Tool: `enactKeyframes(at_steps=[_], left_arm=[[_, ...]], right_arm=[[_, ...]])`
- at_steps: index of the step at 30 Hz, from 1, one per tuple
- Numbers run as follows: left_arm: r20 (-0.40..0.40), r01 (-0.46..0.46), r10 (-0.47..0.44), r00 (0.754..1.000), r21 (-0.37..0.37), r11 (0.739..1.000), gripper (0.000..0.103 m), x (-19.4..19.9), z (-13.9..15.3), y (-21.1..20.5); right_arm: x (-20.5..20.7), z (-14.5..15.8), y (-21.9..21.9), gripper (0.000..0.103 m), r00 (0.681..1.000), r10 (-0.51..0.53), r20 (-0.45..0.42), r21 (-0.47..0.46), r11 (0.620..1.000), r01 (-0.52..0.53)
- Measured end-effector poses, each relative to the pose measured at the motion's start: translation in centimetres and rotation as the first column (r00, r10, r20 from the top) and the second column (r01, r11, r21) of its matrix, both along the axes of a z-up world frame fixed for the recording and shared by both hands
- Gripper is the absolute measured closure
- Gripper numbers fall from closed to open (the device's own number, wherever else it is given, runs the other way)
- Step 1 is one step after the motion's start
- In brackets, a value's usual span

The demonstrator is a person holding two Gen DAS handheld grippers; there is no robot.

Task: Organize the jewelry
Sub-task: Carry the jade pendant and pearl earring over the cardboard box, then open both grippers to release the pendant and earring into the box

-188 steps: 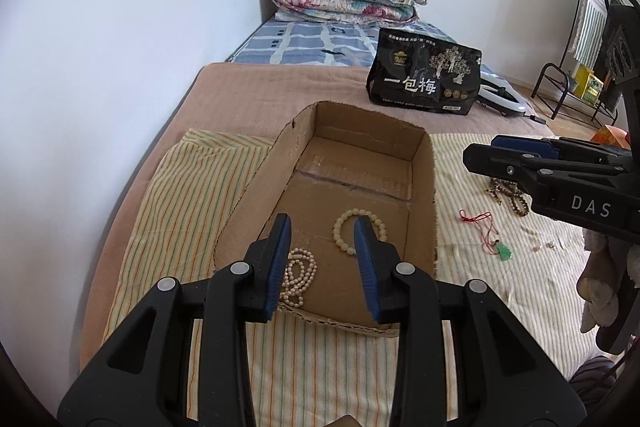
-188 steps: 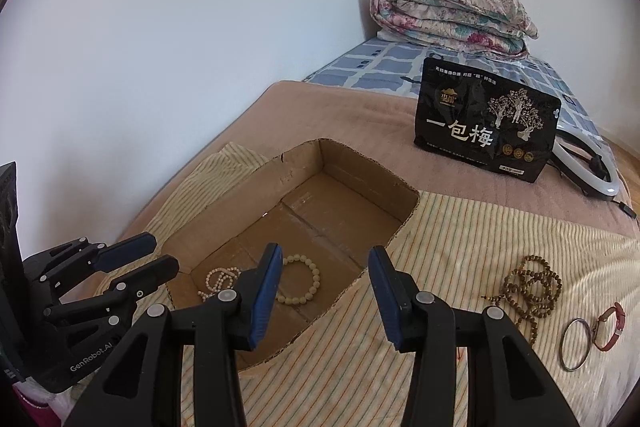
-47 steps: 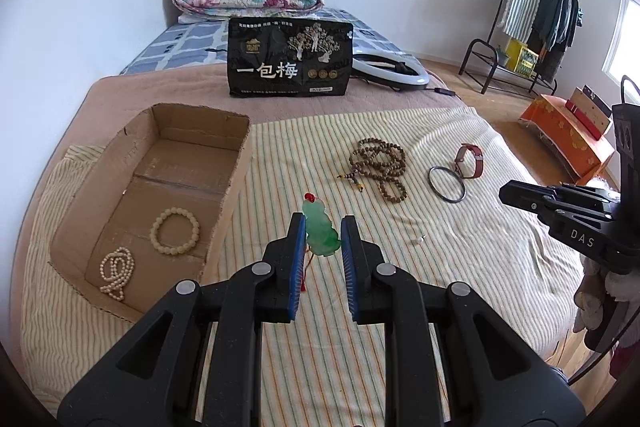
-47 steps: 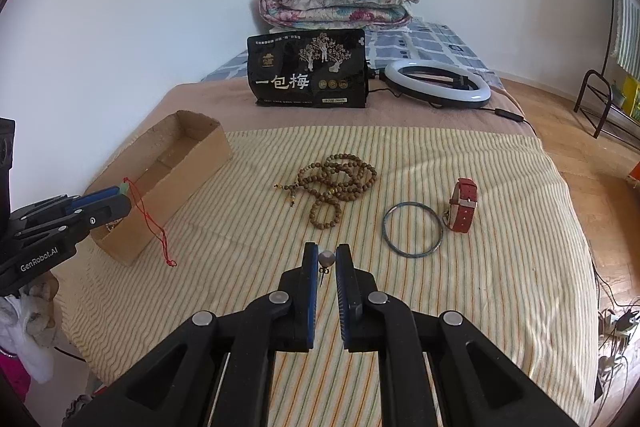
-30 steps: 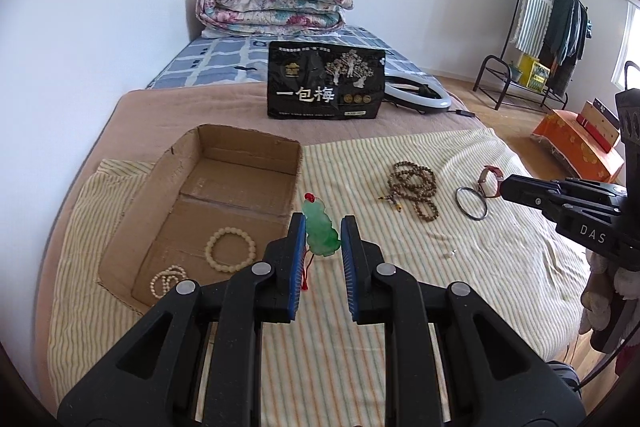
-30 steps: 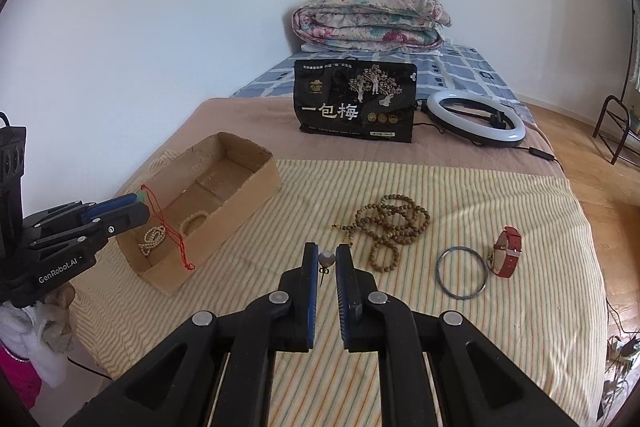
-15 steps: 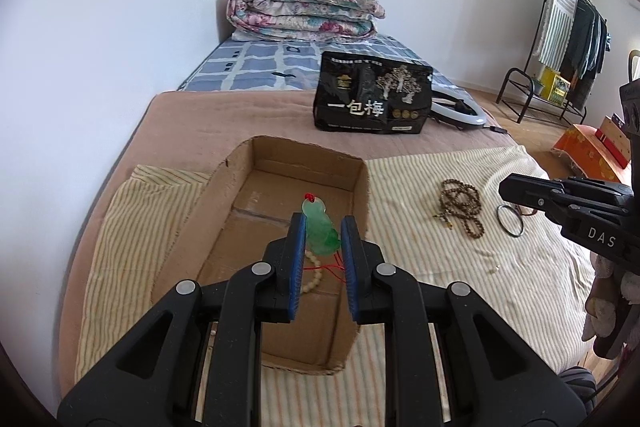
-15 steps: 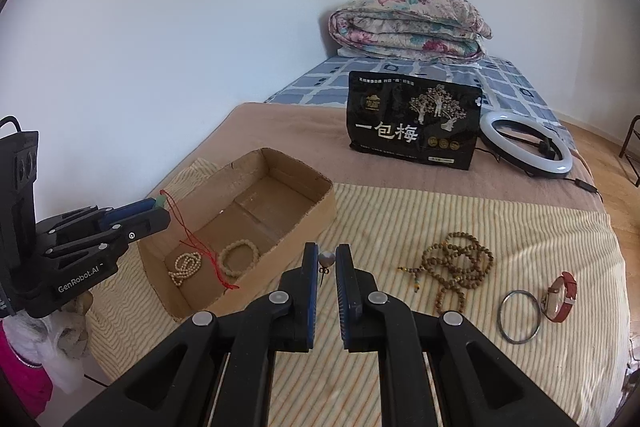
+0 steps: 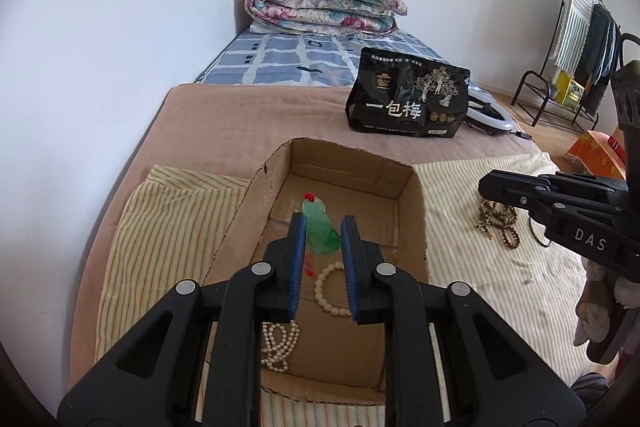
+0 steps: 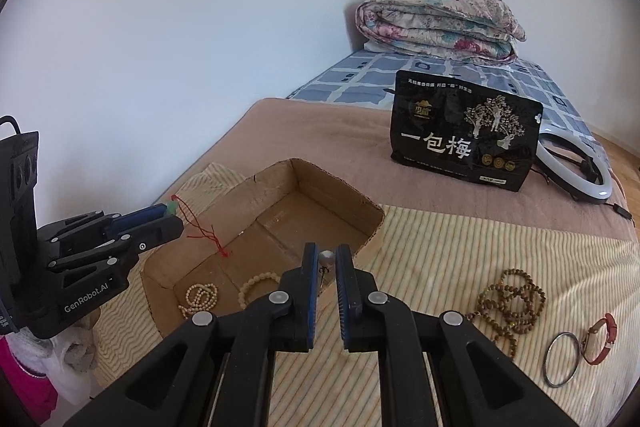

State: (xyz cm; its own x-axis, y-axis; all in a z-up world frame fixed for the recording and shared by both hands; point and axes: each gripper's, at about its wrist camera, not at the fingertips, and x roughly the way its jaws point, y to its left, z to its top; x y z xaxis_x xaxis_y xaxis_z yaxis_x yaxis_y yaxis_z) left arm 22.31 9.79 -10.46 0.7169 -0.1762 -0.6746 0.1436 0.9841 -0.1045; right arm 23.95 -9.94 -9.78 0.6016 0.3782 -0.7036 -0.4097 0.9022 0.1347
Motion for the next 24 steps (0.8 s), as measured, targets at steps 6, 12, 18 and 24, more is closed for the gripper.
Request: enactKeyframes(at_steps=[6,12,18,24], left_arm=[[-0.025,-0.005,0.005,1.0,-0.001,1.0,0.086,1.3,-1.3,0.5],[-0.044,-0.014,0.014,0.999,0.002,1.0,0.086,2.3,-2.3,0.8],[-0.069,-0.027,0.027,0.997,0.009,1.0,0.086,2.9,-3.3,1.3],[-0.076,-0.025,0.027,0.997,0.016,1.0,0.086,3.0,-3.7,1.3]], right_arm=[[2.0,-1.5,1.9,0.096,0.999,0.007,-0.033,0.003,1.0,-0.006],[3.6,-2.8,2.9,0.096,0.999,-0.004,-0.053,-0.005,1.0,0.004],[4.9,-4.1,3.8,0.096,0.997,-0.005,-0.075,-0.019,1.0,0.003],[5.2,-4.6,4.2,0.094,0.997,0.001,-0.081,-0.026,1.0,-0.003]])
